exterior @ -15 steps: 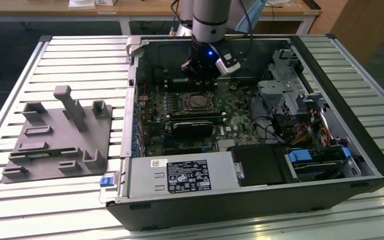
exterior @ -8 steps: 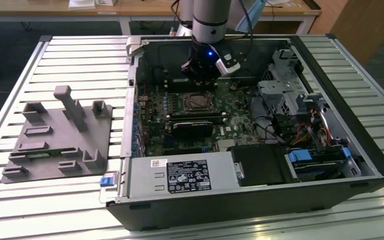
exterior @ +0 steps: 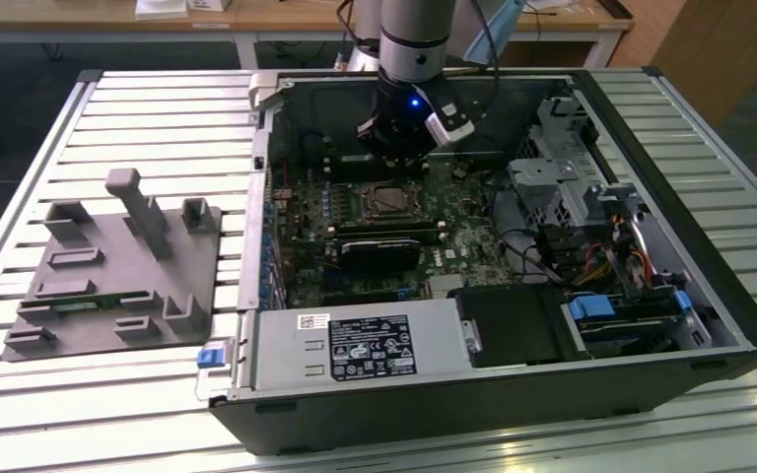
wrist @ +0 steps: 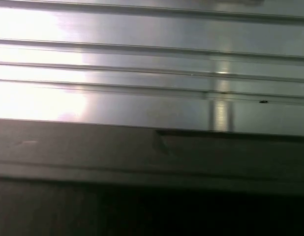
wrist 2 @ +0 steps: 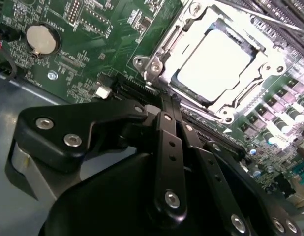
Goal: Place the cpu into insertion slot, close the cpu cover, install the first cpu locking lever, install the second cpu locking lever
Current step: 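Install the first cpu locking lever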
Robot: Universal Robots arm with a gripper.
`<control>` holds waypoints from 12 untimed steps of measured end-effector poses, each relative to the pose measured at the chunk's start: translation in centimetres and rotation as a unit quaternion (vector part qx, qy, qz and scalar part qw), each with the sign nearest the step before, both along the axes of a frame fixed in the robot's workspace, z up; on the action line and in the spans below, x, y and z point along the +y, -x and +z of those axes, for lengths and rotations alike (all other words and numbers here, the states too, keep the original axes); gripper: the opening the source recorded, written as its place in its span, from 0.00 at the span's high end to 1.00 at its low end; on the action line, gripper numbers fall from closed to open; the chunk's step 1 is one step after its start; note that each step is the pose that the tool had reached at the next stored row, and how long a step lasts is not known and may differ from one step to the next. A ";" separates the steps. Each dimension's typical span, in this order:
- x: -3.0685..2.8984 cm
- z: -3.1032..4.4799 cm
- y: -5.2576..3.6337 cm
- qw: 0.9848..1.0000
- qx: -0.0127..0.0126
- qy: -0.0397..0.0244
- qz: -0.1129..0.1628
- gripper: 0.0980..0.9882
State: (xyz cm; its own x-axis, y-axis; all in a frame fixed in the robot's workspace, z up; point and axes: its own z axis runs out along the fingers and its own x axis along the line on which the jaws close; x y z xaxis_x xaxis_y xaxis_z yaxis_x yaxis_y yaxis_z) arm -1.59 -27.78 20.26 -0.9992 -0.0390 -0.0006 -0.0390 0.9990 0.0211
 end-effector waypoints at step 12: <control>0.10 -0.50 -0.17 1.000 0.000 0.013 0.000 0.98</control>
State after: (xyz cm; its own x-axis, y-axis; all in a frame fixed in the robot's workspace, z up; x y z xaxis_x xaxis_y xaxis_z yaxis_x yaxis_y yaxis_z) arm -1.42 -27.68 19.76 -0.9992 -0.0390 0.0008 -0.0390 0.9992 -0.0056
